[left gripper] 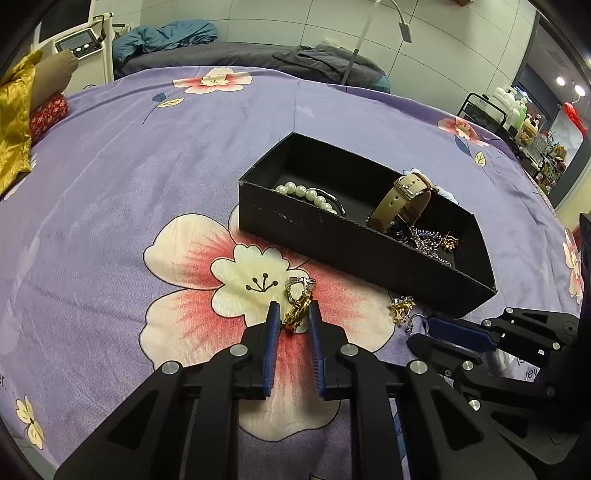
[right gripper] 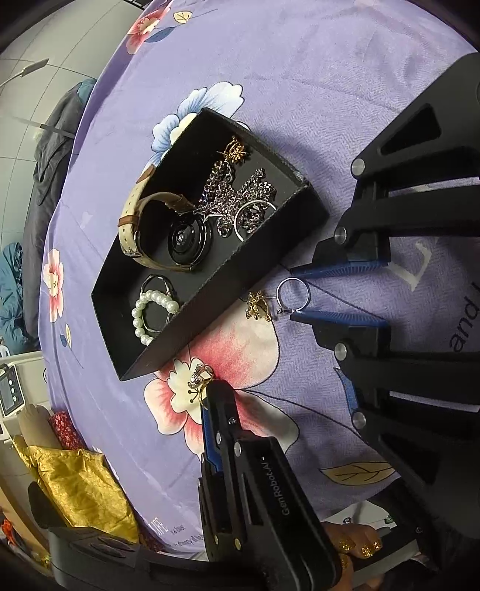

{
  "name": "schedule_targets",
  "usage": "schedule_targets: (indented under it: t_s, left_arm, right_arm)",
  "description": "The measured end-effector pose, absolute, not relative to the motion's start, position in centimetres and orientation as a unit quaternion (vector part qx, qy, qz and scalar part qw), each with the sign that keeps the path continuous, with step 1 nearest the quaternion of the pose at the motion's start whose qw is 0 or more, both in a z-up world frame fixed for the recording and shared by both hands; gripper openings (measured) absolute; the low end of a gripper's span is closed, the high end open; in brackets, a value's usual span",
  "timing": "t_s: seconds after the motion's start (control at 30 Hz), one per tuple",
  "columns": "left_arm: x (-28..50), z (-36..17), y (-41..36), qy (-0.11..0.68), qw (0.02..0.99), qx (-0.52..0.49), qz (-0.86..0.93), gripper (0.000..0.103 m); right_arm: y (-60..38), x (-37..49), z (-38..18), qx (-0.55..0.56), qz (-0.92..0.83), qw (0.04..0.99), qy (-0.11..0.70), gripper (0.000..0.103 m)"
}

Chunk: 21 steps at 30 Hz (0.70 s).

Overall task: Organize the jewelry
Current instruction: 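Close the left tool on the gold charm while the right tool closes on the hoop earring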

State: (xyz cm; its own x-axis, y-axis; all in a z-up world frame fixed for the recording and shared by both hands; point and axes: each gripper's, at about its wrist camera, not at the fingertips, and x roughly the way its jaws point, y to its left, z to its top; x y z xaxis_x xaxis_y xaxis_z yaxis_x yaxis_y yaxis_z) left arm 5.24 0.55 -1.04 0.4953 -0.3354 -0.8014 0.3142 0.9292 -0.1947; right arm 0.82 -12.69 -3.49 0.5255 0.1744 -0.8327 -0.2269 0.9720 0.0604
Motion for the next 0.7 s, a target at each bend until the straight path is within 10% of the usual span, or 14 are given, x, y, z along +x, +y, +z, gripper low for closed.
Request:
schedule_targets:
  t_s: [0.7]
  left_arm:
    - [3.9,-0.8,1.3,0.473,0.86,-0.018,-0.191,0.01]
  right_arm:
    - [-14.8,-0.8,-3.0,0.029,0.121,0.859,0.497,0.019]
